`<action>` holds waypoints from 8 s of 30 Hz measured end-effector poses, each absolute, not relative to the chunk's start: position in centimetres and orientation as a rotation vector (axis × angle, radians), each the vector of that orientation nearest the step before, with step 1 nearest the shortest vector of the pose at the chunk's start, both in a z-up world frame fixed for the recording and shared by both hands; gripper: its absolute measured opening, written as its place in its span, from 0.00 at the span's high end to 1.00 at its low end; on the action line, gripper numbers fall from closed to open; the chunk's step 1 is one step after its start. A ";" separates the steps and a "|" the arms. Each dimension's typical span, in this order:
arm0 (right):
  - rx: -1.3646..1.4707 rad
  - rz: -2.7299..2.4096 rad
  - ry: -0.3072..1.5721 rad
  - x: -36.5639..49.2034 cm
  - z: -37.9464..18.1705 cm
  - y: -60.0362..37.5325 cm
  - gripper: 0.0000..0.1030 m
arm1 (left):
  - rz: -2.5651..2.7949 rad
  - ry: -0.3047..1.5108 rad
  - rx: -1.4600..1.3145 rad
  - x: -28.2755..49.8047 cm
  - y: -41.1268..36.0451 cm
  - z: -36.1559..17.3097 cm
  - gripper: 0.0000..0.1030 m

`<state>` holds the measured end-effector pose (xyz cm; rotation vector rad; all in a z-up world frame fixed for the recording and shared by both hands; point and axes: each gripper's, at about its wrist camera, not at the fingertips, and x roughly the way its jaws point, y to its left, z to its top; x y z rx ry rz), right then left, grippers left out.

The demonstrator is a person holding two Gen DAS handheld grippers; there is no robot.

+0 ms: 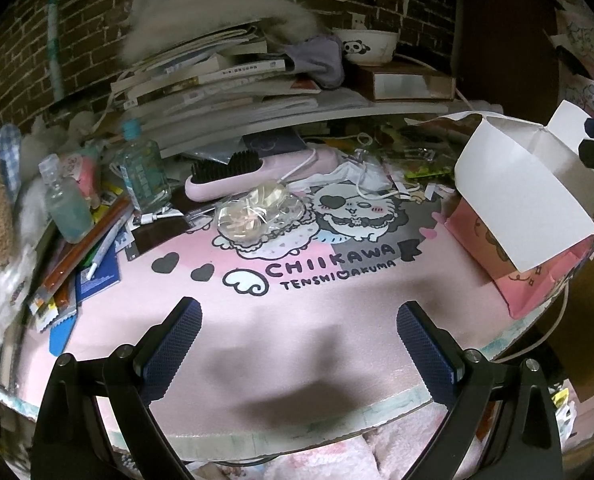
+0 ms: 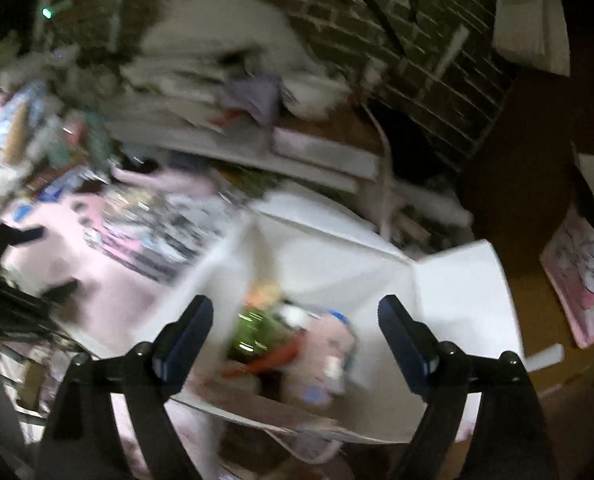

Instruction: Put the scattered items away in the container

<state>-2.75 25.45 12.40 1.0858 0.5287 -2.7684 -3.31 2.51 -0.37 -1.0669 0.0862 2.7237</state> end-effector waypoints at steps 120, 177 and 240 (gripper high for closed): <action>0.741 -2.774 -0.397 1.5 -2.1 21.1 0.03 | 2.071 0.512 -1.064 -7.3 23.8 8.6 0.93; 0.742 -2.755 -0.419 1.6 -1.7 20.5 0.03 | 2.423 0.487 -0.975 -6.1 19.4 12.4 0.17; 0.866 -3.091 0.257 2.3 7.4 15.8 0.00 | 2.910 0.033 -1.037 -0.7 0.1 4.8 0.18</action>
